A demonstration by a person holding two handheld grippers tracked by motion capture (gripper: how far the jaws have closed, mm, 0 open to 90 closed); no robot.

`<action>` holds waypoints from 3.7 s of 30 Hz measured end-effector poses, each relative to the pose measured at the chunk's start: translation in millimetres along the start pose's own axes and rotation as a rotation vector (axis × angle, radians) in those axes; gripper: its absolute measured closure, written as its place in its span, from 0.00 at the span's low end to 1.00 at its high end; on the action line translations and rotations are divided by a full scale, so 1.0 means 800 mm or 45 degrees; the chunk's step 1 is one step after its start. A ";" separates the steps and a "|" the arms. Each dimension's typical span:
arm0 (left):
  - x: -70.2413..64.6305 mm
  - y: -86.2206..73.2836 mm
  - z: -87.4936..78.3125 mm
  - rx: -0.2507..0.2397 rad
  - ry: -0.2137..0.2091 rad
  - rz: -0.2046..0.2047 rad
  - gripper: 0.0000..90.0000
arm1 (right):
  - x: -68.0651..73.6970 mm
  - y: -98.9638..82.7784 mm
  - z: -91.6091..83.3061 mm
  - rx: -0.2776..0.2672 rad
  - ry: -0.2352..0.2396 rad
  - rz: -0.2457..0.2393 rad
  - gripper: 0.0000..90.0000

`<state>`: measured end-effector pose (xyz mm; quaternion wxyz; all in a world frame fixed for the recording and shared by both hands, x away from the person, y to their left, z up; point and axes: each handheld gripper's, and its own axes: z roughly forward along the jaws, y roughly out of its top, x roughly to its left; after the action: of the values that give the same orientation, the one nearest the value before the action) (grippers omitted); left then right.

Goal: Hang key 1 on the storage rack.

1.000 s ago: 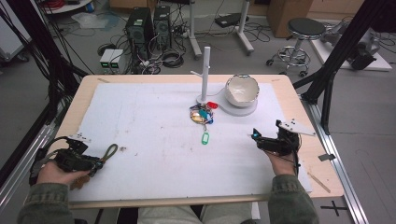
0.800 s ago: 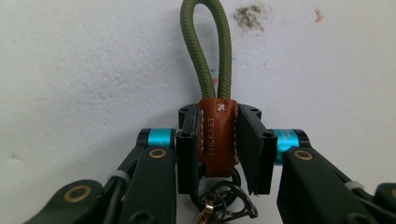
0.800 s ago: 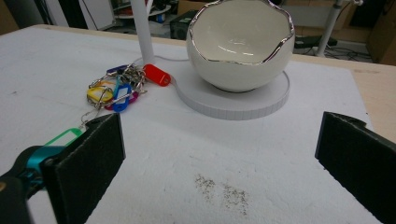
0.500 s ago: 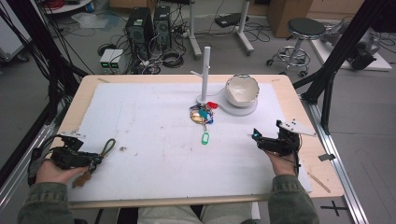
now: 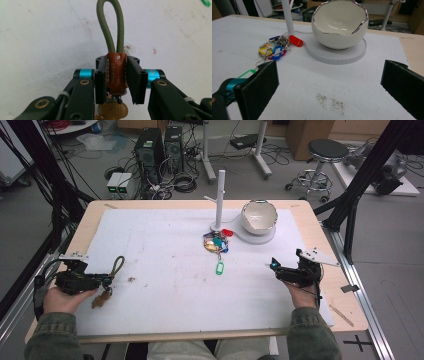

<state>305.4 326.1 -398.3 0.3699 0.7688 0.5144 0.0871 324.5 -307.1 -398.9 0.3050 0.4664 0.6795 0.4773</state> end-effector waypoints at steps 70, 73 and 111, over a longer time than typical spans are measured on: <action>-0.073 0.260 0.035 -0.131 -0.088 0.057 0.78 | 0.005 -0.002 -0.007 -0.025 0.034 -0.024 0.01; -0.077 0.262 0.047 -0.110 -0.082 0.067 0.78 | 0.006 -0.002 -0.007 -0.019 0.037 -0.026 0.01; -0.118 0.314 0.151 -0.095 -0.335 -0.031 0.78 | 0.005 -0.003 -0.006 -0.018 0.039 -0.022 0.01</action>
<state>507.1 138.0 -296.0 0.4635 0.7529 0.4672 0.0000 317.8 -305.4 -399.5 0.3019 0.4509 0.6847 0.4865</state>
